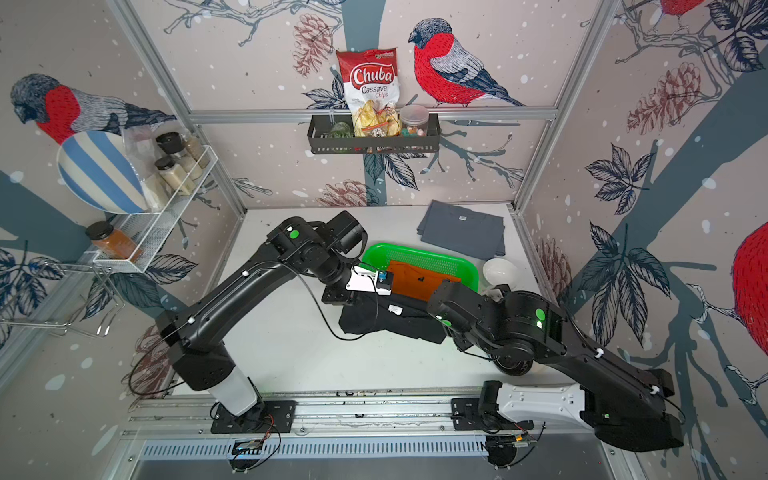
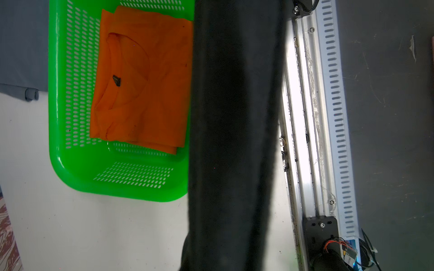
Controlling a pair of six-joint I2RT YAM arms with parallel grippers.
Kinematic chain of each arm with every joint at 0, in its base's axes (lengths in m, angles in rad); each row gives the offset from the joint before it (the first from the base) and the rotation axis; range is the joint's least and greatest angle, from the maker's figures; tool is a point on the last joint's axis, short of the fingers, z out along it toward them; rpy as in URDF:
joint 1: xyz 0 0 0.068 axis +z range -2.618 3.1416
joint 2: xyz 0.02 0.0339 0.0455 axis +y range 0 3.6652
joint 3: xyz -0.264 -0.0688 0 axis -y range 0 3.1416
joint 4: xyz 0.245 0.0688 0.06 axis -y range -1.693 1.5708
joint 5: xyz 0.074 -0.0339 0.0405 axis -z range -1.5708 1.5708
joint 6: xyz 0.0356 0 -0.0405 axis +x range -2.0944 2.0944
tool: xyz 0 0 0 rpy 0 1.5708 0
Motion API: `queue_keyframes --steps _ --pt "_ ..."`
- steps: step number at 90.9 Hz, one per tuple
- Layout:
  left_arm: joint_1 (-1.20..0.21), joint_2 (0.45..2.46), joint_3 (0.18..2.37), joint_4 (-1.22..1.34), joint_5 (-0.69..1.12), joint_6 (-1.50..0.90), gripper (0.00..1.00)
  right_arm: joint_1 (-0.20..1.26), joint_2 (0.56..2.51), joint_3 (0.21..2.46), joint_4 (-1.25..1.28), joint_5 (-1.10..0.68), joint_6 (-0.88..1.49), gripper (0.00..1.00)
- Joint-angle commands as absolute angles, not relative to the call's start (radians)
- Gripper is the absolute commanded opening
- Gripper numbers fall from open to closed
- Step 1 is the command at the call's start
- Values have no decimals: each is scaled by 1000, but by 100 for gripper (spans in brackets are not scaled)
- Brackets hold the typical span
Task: Put the folded t-shirts into the basket
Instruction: Place the T-shirt in the bin.
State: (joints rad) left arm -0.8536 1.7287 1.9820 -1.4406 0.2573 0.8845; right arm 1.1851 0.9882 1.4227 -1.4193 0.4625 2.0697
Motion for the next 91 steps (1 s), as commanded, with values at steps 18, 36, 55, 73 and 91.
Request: queue_keyframes --steps 18,36,55,73,91 --pt "-836 1927 2149 -1460 228 986 0 842 896 1250 -1387 320 2034 0" --pt "-812 2020 2221 -1455 243 1031 0 620 943 1187 -1287 173 1853 0" --pt "-765 2081 2241 -1390 253 1072 0 431 1014 1157 -1211 63 1702 0" --pt "-734 2140 2241 -1324 221 1122 0 340 1115 1135 -1148 2 1620 0" --pt "-720 2186 2258 -1278 249 1127 0 283 1211 1114 -1068 -60 1589 0"
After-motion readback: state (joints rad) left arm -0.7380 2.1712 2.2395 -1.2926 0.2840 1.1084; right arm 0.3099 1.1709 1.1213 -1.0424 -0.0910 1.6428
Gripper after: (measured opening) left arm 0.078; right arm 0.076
